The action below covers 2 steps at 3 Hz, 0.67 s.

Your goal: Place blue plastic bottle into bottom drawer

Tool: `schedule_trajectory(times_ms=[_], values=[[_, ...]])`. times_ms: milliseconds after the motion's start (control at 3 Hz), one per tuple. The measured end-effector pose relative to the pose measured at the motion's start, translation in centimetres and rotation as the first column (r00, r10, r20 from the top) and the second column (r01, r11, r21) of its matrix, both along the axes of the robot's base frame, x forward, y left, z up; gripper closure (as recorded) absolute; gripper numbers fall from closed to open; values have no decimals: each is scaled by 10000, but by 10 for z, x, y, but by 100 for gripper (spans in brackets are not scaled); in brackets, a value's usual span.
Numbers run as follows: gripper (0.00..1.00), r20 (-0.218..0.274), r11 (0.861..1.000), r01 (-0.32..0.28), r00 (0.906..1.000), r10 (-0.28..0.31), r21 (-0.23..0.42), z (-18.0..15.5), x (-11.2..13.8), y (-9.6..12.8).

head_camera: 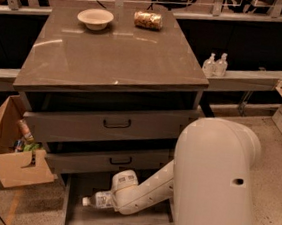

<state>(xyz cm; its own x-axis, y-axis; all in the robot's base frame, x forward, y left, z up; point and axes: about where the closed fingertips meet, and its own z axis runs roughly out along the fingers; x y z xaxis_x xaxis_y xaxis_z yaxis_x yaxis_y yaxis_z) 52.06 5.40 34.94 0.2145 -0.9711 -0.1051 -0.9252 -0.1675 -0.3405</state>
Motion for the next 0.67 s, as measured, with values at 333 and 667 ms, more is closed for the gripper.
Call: schedule_trajectory(times_ms=[333,667], values=[[100,36,9990,-454,9990,454,-57,-41,6,1],[100,-1,9979,-641,9979,642,-105,-72,15,6]])
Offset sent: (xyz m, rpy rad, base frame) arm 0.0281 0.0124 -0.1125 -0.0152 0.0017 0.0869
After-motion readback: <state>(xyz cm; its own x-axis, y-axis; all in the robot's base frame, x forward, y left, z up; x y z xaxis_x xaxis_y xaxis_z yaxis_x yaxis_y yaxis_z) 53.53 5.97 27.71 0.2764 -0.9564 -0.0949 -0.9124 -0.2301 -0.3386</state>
